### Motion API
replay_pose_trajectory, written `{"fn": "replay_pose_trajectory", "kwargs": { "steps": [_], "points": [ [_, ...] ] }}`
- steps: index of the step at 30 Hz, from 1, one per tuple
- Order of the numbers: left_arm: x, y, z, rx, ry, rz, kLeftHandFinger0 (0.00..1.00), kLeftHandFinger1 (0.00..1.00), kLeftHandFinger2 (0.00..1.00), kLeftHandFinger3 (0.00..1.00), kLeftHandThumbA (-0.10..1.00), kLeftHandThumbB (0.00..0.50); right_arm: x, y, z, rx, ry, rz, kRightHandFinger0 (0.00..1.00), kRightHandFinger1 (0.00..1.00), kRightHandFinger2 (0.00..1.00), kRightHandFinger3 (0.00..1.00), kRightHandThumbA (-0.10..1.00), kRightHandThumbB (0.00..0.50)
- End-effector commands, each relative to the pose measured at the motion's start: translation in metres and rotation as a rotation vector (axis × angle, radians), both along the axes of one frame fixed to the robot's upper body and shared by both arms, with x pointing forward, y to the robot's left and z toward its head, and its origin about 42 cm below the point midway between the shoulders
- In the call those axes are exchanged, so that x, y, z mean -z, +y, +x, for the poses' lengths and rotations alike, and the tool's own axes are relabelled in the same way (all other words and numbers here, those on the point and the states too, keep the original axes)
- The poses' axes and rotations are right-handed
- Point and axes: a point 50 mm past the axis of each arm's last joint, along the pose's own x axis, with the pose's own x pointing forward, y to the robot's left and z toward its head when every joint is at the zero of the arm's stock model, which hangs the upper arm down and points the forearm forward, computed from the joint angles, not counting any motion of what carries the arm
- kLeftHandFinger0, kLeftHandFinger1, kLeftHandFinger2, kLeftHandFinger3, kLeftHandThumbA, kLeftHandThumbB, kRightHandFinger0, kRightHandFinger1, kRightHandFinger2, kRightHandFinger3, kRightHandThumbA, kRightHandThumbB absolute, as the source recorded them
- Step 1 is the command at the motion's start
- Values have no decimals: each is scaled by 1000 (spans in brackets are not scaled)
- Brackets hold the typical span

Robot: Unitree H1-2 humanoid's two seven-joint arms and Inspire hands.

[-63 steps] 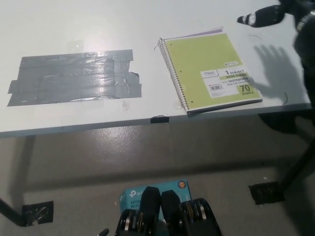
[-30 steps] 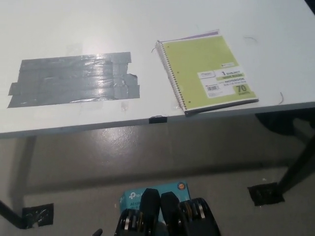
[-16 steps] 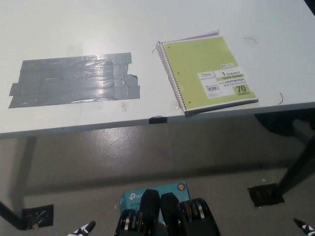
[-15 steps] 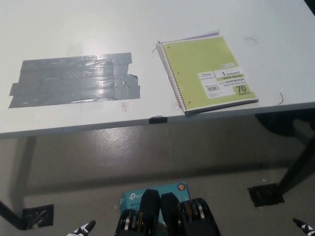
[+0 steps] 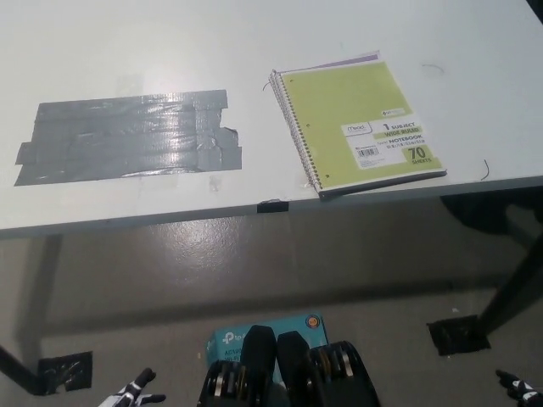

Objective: The robot uses its right hand to align two notebooks stacked together until they are fully overlapped

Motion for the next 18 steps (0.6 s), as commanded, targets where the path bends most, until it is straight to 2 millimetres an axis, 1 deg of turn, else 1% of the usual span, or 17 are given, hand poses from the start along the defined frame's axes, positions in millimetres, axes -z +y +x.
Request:
{"fn": "replay_pose_trajectory", "kwargs": {
  "steps": [1,2,4,5,6,9,11,12,13,14,15,16,17,18],
  "points": [
    [-9,2,2,-21,-27,-26,674,717,845,1000,1000,280,-17,0,8,24,-102,98,1000,1000,1000,1000,926,406],
    [-10,2,2,-21,-24,-29,681,730,851,1000,1000,225,-19,0,9,36,-126,120,1000,1000,1000,1000,889,399],
    [-10,2,2,-24,-19,-29,681,729,852,1000,1000,183,-23,1,9,52,-149,125,1000,1000,1000,1000,881,398],
    [-7,4,0,-33,-18,-40,676,738,860,1000,1000,133,-23,1,10,94,-169,195,1000,1000,1000,1000,809,394],
    [-7,5,0,-34,-17,-39,676,738,861,1000,1000,132,-23,2,9,94,-168,197,1000,1000,1000,1000,808,393],
    [-7,5,-2,-43,-9,-48,686,748,868,1000,977,125,-24,2,11,139,-162,255,1000,1000,1000,1000,855,446],
    [-8,5,-2,-45,-4,-46,690,757,870,1000,978,127,-22,2,12,154,-151,266,1000,1000,1000,1000,873,405],
    [-7,5,-2,-42,-3,-47,692,762,872,1000,979,126,-22,2,11,156,-146,265,1000,1000,1000,1000,872,399],
    [-7,4,-3,-42,-4,-52,700,777,879,1000,969,115,-21,1,12,155,-146,266,1000,1000,1000,1000,879,428],
    [-7,4,-3,-50,-5,-69,705,785,880,1000,962,110,-18,2,13,152,-148,271,1000,1000,1000,1000,880,437],
    [-7,5,-3,-57,-5,-77,709,797,879,1000,963,106,-17,3,13,140,-158,273,1000,1000,1000,1000,908,441],
    [-6,5,-3,-62,-11,-84,739,819,885,1000,955,121,-18,4,14,119,-172,278,1000,1000,1000,1000,957,472],
    [-6,6,-3,-71,-14,-92,743,823,887,1000,949,138,-19,5,14,103,-196,267,1000,1000,1000,1000,989,478],
    [-5,6,-2,-78,-17,-96,755,837,896,1000,940,154,-21,5,15,92,-209,266,1000,1000,1000,1000,1000,463]
  ]
}}
